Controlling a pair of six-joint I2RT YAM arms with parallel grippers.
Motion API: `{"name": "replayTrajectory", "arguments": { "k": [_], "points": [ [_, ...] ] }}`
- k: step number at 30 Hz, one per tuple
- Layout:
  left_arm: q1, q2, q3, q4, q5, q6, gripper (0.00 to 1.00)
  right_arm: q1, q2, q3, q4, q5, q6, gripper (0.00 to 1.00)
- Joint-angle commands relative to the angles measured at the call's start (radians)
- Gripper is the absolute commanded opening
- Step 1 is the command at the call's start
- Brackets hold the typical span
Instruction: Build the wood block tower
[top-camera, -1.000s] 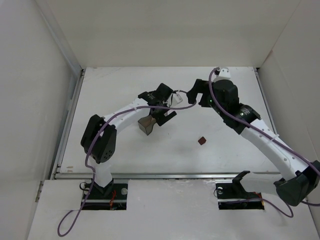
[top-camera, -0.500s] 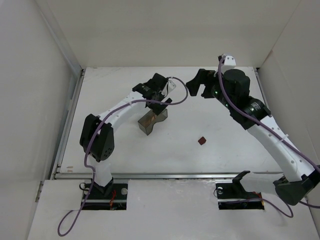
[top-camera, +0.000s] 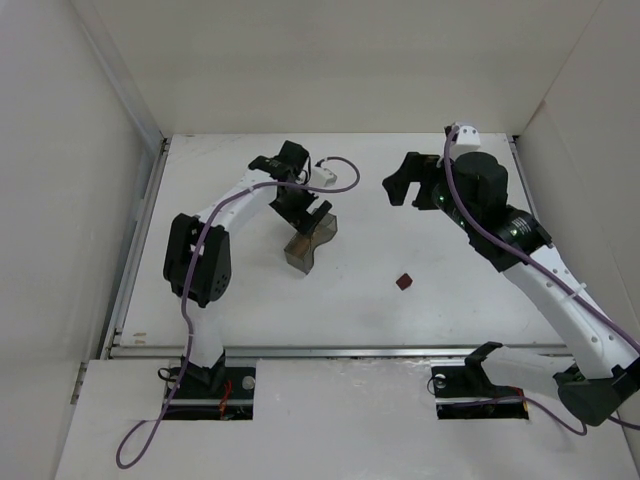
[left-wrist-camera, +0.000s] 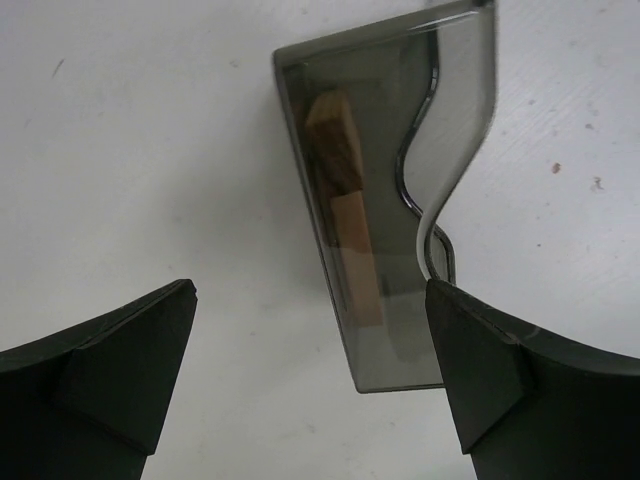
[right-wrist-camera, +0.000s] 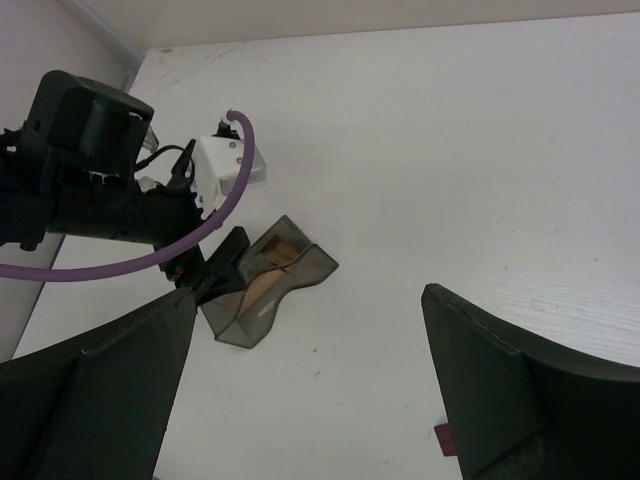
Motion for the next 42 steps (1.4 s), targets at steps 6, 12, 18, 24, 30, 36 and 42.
{"name": "replayTrajectory", "arguments": {
  "k": [6,12,18,24,30,36,42],
  "points": [
    [0.003,0.037,0.077,-0.027,0.144,-0.01,0.94,-0.004,-0.019,-0.018,0.006,0.002,-0.015,1.0],
    [0.003,-0.022,0.126,0.005,0.11,-0.134,0.95,-0.004,-0.019,-0.018,-0.012,0.02,-0.015,1.0],
    [-0.023,-0.032,0.093,0.025,-0.038,-0.32,0.95,-0.004,-0.019,-0.018,-0.012,0.02,-0.015,1.0],
    [-0.069,0.002,-0.001,0.035,-0.134,-0.331,0.86,-0.004,-0.019,-0.009,-0.012,0.031,-0.015,1.0],
    [-0.069,-0.009,-0.03,0.035,-0.079,-0.331,0.68,-0.004,-0.019,-0.02,-0.012,0.031,-0.015,1.0],
    [-0.069,-0.009,-0.039,0.035,-0.079,-0.322,0.24,-0.004,-0.028,-0.03,-0.012,0.04,-0.005,1.0],
    [-0.069,0.0,-0.039,0.035,-0.117,-0.322,0.0,-0.004,-0.038,-0.03,-0.012,0.049,-0.005,1.0]
  ]
}}
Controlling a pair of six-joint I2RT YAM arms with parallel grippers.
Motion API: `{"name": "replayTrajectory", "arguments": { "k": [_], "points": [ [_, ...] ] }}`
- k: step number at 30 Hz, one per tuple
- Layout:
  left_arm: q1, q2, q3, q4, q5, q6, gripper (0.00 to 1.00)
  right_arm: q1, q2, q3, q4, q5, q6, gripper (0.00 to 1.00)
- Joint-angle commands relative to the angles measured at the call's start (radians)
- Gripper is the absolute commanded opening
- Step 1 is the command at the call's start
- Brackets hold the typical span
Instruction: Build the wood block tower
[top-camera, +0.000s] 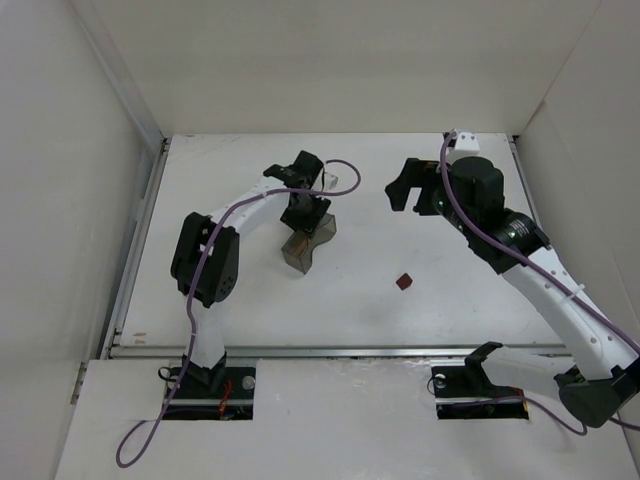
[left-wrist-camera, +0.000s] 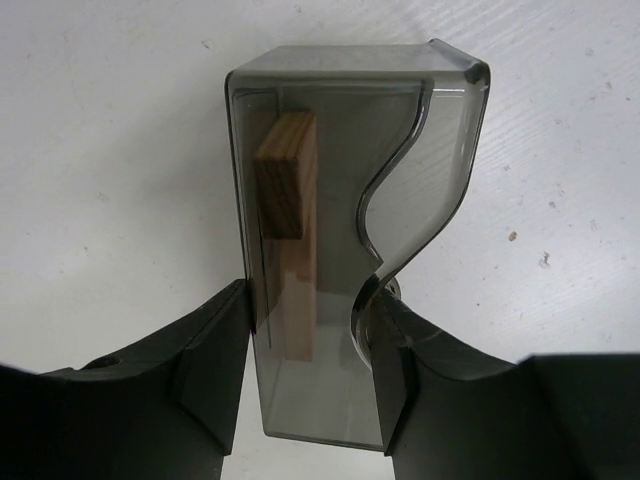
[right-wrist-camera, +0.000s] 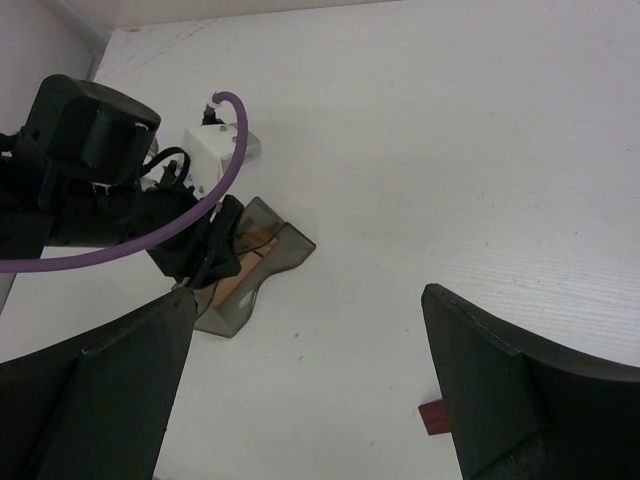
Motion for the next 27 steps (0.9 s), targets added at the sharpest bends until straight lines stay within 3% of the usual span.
{"name": "replayTrajectory", "arguments": {
  "k": [1,4,5,6,7,10,14,20,23,26,27],
  "points": [
    [-0.013,-0.032,-0.009,0.007,-0.064,-0.006,0.0,-0.004,-0.029,-0.007,0.011,0.022,-0.006,1.0],
    [-0.1,-0.073,-0.019,0.085,-0.325,0.022,0.0,-0.004,-0.051,-0.007,0.011,0.066,0.016,1.0],
    [-0.167,-0.095,-0.038,0.118,-0.502,0.042,0.0,-0.004,-0.063,-0.017,0.011,0.105,0.032,1.0],
    [-0.168,-0.095,-0.061,0.153,-0.504,0.063,0.0,-0.004,-0.063,-0.018,0.011,0.106,0.033,1.0],
    [-0.229,-0.095,-0.082,0.188,-0.663,0.083,0.0,-0.004,-0.063,-0.018,0.011,0.145,0.051,1.0],
    [-0.3,-0.086,-0.157,0.303,-0.84,0.143,0.0,-0.004,-0.072,-0.018,-0.012,0.192,0.075,1.0],
    [-0.346,-0.076,-0.177,0.339,-0.927,0.154,0.0,-0.004,-0.072,-0.036,-0.022,0.204,0.075,1.0],
    [-0.357,-0.076,-0.188,0.362,-0.965,0.165,0.0,-0.004,-0.072,-0.045,-0.022,0.195,0.085,1.0],
    [-0.32,-0.089,-0.093,0.249,-0.797,0.091,0.0,-0.004,-0.061,-0.045,-0.022,0.172,0.085,1.0],
    [-0.197,-0.121,0.02,0.151,-0.48,-0.005,0.0,-0.004,-0.019,-0.036,-0.045,0.143,0.085,1.0],
    [-0.107,-0.145,0.036,0.141,-0.389,-0.022,0.0,-0.004,0.017,-0.036,-0.055,0.132,0.076,1.0]
  ]
}}
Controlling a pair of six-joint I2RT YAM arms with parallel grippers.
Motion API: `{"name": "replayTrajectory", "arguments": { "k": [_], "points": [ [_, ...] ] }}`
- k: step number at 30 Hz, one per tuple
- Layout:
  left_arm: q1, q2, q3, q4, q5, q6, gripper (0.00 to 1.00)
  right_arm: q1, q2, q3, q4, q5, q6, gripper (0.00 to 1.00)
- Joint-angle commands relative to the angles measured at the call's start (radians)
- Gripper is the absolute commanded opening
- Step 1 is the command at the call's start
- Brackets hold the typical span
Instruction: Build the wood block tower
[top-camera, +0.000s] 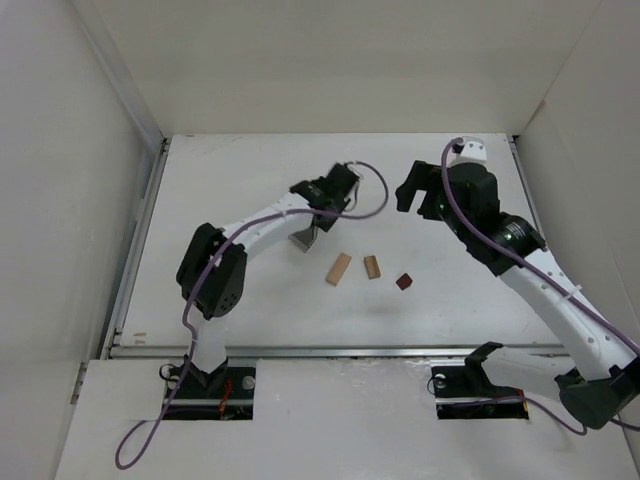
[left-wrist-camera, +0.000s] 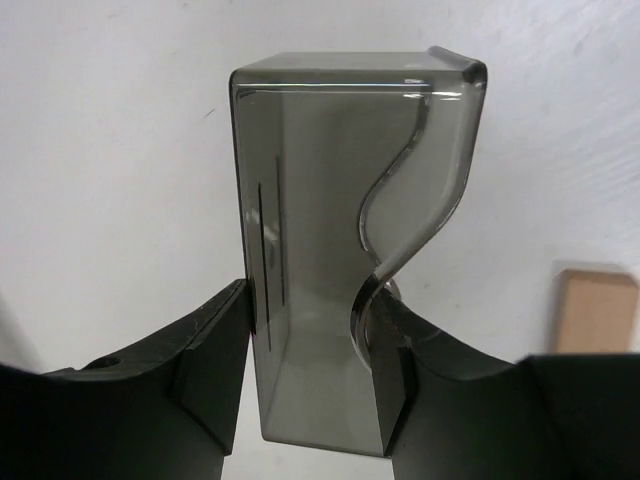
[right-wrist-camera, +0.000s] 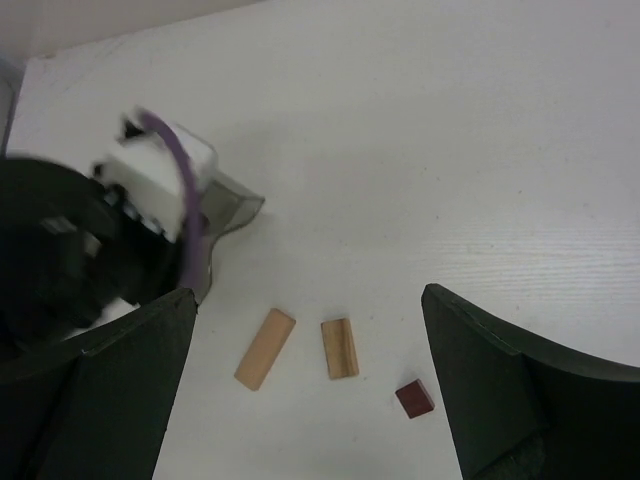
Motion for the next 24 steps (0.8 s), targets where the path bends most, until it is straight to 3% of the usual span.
{"name": "replayTrajectory", "arguments": {
  "k": [1,3,4,5,7,8,9,13,17,24],
  "points": [
    [0.21,-0.112,0.122,-0.07,0.44,-0.115,0.0,-0.004,0.069,0.021,-0.018,-0.061,-0.001,1.0],
    [0.325,-0.139,0.106,-0.054,0.654,-0.163,0.0,-0.004,0.109,0.021,-0.044,-0.095,-0.001,1.0],
    [0.444,-0.161,0.083,-0.034,0.771,-0.181,0.0,-0.004,0.15,0.021,-0.044,-0.107,0.011,1.0],
    [0.503,-0.17,0.051,-0.011,1.006,-0.201,0.0,-0.004,0.167,0.021,-0.044,-0.121,0.04,1.0],
    [0.651,-0.17,-0.079,0.096,1.232,-0.288,0.0,-0.004,0.217,0.008,-0.044,-0.121,0.074,1.0],
    [0.686,-0.17,-0.121,0.133,1.382,-0.32,0.0,0.01,0.234,0.008,-0.044,-0.121,0.11,1.0],
    [0.713,-0.147,-0.187,0.19,1.428,-0.347,0.0,0.022,0.253,0.008,-0.044,-0.121,0.129,1.0],
    [0.767,-0.069,-0.242,0.206,1.43,-0.348,0.0,0.094,0.368,0.044,-0.035,-0.112,0.178,0.97],
    [0.798,-0.037,-0.267,0.218,1.396,-0.339,0.0,0.175,0.529,0.15,-0.152,-0.078,0.227,0.92],
    [0.83,0.012,-0.218,0.128,1.221,-0.279,0.02,0.242,0.76,0.283,-0.265,-0.101,0.253,0.88]
  ]
}}
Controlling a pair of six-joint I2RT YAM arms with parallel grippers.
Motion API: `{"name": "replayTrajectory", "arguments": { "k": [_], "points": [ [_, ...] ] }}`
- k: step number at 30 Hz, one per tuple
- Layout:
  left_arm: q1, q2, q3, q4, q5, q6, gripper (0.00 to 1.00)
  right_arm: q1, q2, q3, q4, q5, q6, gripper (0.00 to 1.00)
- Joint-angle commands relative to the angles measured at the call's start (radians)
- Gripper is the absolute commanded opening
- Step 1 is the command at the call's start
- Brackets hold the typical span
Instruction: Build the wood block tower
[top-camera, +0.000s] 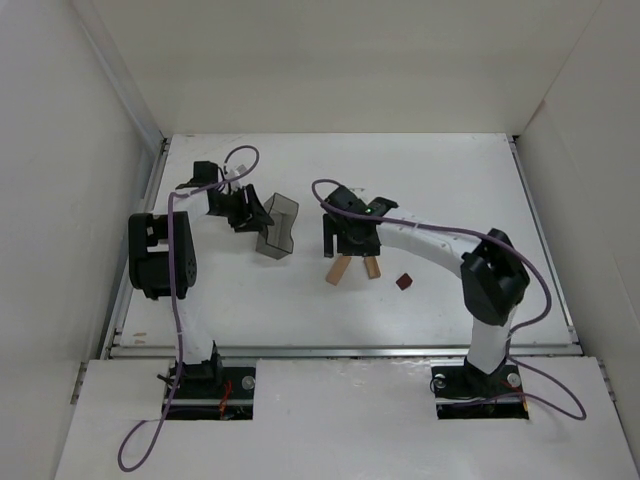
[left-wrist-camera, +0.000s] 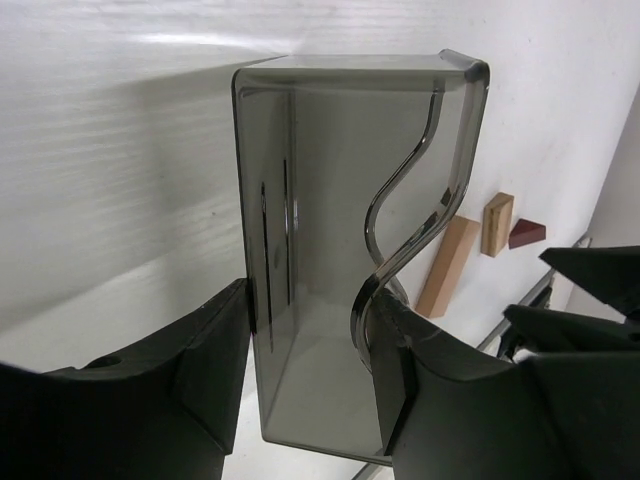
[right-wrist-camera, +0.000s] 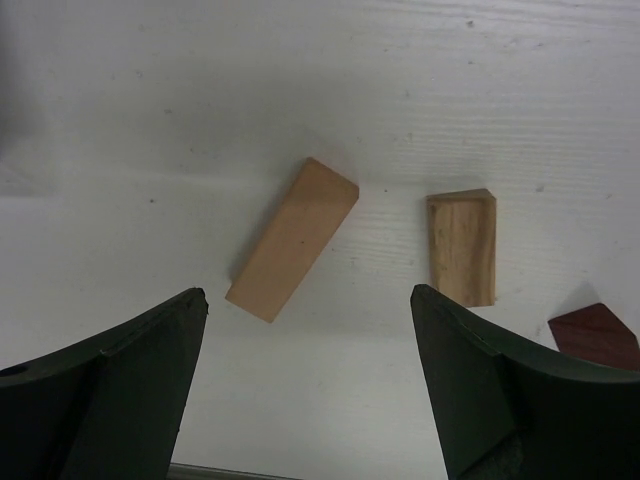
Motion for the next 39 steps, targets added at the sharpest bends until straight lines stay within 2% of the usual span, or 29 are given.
{"name": "replayTrajectory", "arguments": {
  "k": [1,2,3,4,7,12,16,20,21,23,24,26,27,31,32,33,34,35,36,37,38,39],
  "points": [
    [0.018,0.024,0.039,-0.035,-0.118,0.06,0.06,0.005,0.072,0.098,-0.086,0.0,0.032,0.88],
    [0.018,0.024,0.05,-0.049,-0.152,0.06,0.1,0.005,0.09,0.112,-0.095,-0.009,0.032,0.88],
    [0.018,0.024,0.05,-0.049,-0.152,0.06,0.24,0.005,0.107,0.135,-0.109,-0.009,0.032,0.88],
    [0.018,0.024,0.041,-0.058,-0.178,0.06,0.33,0.005,0.136,0.144,-0.121,-0.019,0.042,0.9],
    [0.018,0.015,0.041,-0.067,-0.195,0.088,0.52,0.005,0.165,0.156,-0.132,-0.032,0.052,0.91],
    [0.008,-0.005,0.075,-0.088,-0.285,0.123,0.64,0.014,0.227,0.171,-0.114,-0.093,0.043,0.89],
    [0.008,-0.025,0.075,-0.111,-0.322,0.146,0.64,0.014,0.273,0.202,-0.114,-0.121,0.023,0.8],
    [-0.011,-0.087,0.113,-0.111,-0.397,0.189,0.64,0.014,0.299,0.202,-0.114,-0.144,-0.014,0.6],
    [-0.012,-0.119,0.127,-0.111,-0.414,0.198,0.64,0.014,0.308,0.211,-0.114,-0.144,-0.023,0.46],
    [-0.035,-0.151,0.127,-0.111,-0.459,0.218,0.64,0.014,0.308,0.211,-0.105,-0.144,-0.052,0.33],
    [-0.047,-0.168,0.127,-0.111,-0.459,0.235,0.64,0.014,0.308,0.211,-0.094,-0.144,-0.068,0.2],
    [-0.056,-0.214,0.127,-0.111,-0.471,0.26,0.64,0.014,0.275,0.199,-0.063,-0.144,-0.13,0.05],
    [-0.056,-0.229,0.127,-0.111,-0.462,0.275,0.64,0.014,0.253,0.187,-0.01,-0.144,-0.157,0.0],
    [-0.067,-0.271,0.17,-0.156,-0.376,0.376,0.63,0.014,0.066,0.028,0.208,-0.167,-0.31,0.0],
    [-0.076,-0.271,0.19,-0.179,-0.347,0.408,0.61,0.014,-0.039,-0.012,0.262,-0.176,-0.345,0.0],
    [-0.076,-0.271,0.211,-0.208,-0.268,0.507,0.61,0.014,-0.098,-0.055,0.321,-0.193,-0.429,0.0],
    [-0.091,-0.271,0.26,-0.285,-0.225,0.578,0.61,0.014,-0.161,-0.106,0.465,-0.208,-0.472,0.0],
    [-0.102,-0.287,0.285,-0.326,-0.186,0.656,0.61,0.014,-0.223,-0.22,0.548,-0.222,-0.518,0.0],
    [-0.131,-0.315,0.305,-0.363,-0.155,0.736,0.61,0.014,-0.35,-0.285,0.638,-0.265,-0.564,0.0],
    [-0.146,-0.332,0.319,-0.394,-0.111,0.893,0.61,0.014,-0.409,-0.354,0.832,-0.292,-0.656,0.0],
    [-0.16,-0.352,0.328,-0.435,-0.086,0.971,0.61,0.014,-0.464,-0.493,0.936,-0.32,-0.704,0.0],
    [-0.179,-0.393,0.328,-0.455,-0.054,1.049,0.61,0.014,-0.556,-0.558,1.037,-0.351,-0.75,0.0]
  ]
}}
